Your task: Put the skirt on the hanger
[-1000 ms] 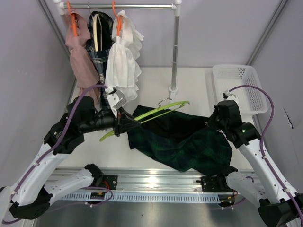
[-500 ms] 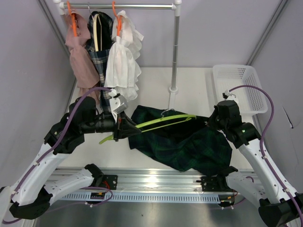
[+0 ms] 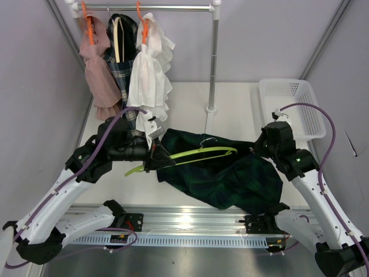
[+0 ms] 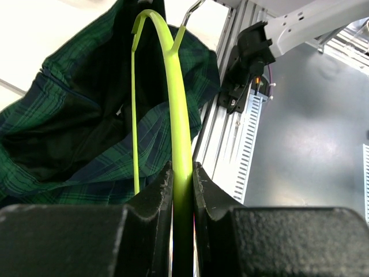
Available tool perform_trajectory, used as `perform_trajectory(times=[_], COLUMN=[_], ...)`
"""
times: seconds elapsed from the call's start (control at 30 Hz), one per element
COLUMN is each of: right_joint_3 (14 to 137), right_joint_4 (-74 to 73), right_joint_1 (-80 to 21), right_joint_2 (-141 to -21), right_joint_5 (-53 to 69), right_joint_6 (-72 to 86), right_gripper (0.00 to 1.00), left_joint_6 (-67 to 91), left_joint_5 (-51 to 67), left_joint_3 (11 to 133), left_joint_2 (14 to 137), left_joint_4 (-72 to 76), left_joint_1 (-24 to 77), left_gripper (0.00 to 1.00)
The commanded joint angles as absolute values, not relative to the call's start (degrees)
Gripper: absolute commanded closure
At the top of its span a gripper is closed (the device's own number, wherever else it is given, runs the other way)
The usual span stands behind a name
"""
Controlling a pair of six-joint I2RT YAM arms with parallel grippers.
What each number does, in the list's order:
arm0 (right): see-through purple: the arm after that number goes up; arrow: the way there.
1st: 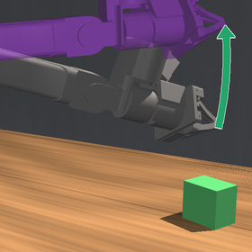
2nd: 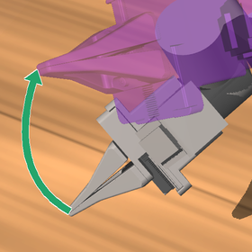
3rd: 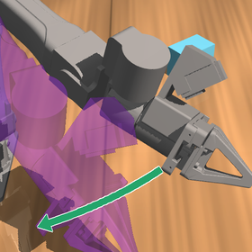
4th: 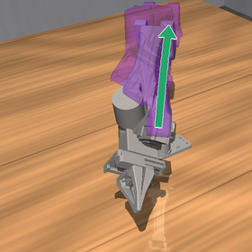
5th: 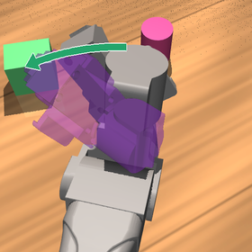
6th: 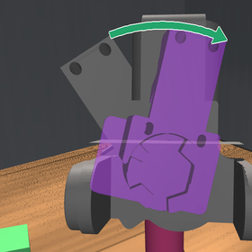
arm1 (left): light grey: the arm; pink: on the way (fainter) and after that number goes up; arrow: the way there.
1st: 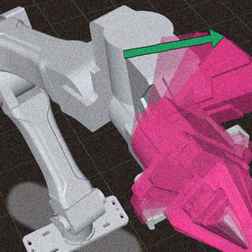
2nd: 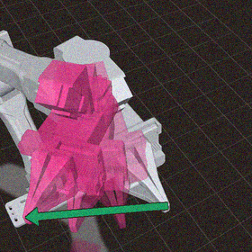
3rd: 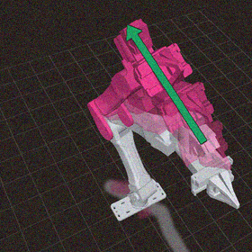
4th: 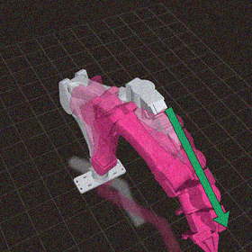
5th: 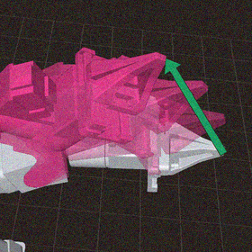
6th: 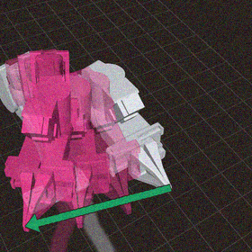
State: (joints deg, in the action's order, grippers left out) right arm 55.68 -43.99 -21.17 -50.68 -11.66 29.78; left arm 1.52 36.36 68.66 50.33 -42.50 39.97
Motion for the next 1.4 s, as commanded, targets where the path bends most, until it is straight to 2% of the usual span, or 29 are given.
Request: perform_trajectory(times=[0.0, 0.9, 1.37], right_joint_3=[59.2, 67.2, 59.9], right_joint_4=[-44.0, -48.2, -45.5], right_joint_1=[-21.7, -31.1, -34.1], right_joint_2=[-49.6, -49.0, -47.4], right_joint_5=[-11.7, -16.3, -16.4], right_joint_6=[29.6, 32.4, 34.3], right_gripper=[1.00, 1.00, 1.00], left_joint_6=[1.8, 3.9, 10.6], left_joint_5=[38.3, 41.0, 40.3], left_joint_3=[68.2, 65.0, 60.2], left_joint_2=[52.1, 60.2, 63.6], left_joint_4=[-35.5, -26.5, -14.9], left_joint_1=[40.2, 40.1, 40.3], left_gripper=[1.00, 1.00, 1.00])
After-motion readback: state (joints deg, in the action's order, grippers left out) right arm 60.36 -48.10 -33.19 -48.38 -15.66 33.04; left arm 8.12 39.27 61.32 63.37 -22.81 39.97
